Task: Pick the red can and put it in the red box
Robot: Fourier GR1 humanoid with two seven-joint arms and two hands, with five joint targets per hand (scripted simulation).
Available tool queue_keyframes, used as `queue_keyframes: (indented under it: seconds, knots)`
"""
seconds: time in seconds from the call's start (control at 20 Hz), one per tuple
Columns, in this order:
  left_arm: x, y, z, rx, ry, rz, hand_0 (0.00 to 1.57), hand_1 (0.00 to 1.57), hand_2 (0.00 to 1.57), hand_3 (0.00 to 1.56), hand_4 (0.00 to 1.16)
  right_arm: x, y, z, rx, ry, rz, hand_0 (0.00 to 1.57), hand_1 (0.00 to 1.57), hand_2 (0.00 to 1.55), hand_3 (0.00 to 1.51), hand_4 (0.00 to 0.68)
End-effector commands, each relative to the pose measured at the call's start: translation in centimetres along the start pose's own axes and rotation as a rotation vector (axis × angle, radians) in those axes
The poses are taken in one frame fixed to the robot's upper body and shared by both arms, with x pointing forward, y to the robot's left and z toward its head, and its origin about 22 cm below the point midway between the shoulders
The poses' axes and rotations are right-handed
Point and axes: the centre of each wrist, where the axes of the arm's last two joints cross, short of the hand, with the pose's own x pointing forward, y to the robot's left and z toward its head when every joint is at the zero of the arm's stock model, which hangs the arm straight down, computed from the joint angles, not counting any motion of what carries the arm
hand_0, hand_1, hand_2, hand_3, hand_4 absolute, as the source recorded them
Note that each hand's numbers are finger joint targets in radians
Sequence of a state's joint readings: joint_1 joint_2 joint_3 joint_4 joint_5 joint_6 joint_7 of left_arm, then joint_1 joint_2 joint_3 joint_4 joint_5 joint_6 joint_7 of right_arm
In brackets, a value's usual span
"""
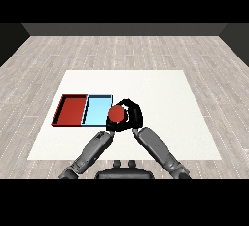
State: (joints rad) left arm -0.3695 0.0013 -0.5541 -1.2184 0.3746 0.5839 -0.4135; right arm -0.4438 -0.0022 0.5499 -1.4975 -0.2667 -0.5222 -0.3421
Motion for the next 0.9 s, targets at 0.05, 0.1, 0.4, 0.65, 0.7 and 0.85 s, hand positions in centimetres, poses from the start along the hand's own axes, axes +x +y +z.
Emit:
queue_keyframes:
  seconds: [0.05,0.1,0.4,0.65,0.7,0.85]
  knots:
    - [0.6,0.1,-0.6,0.007,-0.085,0.036,1.57,1.57,1.57,1.51,1.15,-0.4,-0.1,0.2,0.002,0.079,0.058,0.00,0.00,0.00,0.00,0.000]
    - [0.6,0.1,-0.6,0.007,-0.086,0.036,1.57,1.57,1.57,1.51,1.15,-0.3,-0.1,0.2,0.005,0.083,0.066,0.00,0.00,0.00,0.00,0.000]
    - [0.3,0.5,-0.7,0.041,-0.085,-0.003,1.57,1.57,1.57,1.50,1.14,-1.2,0.7,-1.2,0.016,0.100,0.074,0.00,0.00,0.00,0.00,0.000]
    - [0.4,-0.2,0.3,0.033,-0.082,0.004,1.57,1.57,1.57,1.50,1.14,-0.2,-2.3,-0.9,-0.034,0.112,0.063,0.00,0.00,0.00,0.00,0.000]
    - [0.5,-0.4,-1.5,0.040,-0.114,-0.022,1.57,1.57,1.57,1.49,1.13,0.1,-1.0,-0.6,-0.022,0.121,0.078,0.00,0.00,0.00,0.00,0.000]
    - [0.8,0.6,0.5,0.039,-0.092,-0.033,1.57,1.57,1.57,1.48,1.13,1.6,-1.1,-0.4,-0.023,0.121,0.064,0.00,0.00,0.00,0.00,0.000]
